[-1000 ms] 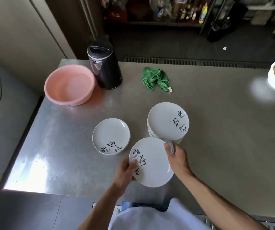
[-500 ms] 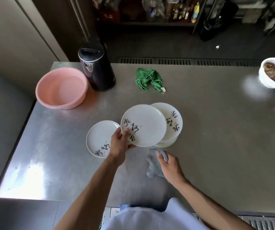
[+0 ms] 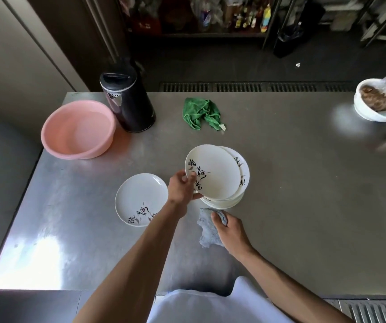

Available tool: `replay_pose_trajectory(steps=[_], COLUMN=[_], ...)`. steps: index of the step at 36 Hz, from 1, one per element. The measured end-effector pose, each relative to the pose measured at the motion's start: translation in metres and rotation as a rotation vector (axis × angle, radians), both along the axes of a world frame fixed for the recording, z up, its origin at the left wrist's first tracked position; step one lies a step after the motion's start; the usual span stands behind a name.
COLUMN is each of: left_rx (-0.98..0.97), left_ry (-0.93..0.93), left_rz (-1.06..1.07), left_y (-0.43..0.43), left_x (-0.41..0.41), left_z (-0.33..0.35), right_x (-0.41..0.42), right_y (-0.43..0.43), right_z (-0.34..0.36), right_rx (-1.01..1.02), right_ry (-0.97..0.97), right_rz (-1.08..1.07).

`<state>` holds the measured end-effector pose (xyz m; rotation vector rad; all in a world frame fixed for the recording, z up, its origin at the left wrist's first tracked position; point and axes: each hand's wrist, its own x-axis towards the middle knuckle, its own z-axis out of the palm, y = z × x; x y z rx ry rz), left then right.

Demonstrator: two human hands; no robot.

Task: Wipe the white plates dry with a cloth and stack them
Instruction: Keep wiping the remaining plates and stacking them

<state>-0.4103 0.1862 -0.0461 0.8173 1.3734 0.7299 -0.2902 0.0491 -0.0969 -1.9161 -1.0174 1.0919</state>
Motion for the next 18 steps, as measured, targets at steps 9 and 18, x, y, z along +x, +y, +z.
replay_pose_trajectory(steps=[9, 18], left_rx=[0.142, 0.089], left_ry=[0.386, 0.440], left_rz=[-0.262, -0.304], left_y=[0.004, 0.004], left_x=[0.007, 0.015], left_z=[0.002, -0.009], right_x=[-0.004, -0.010], right_y=[0.004, 0.010], right_z=[0.003, 0.014], right_rx=[-0.004, -0.033], right_ry=[0.010, 0.020], right_rz=[0.034, 0.067])
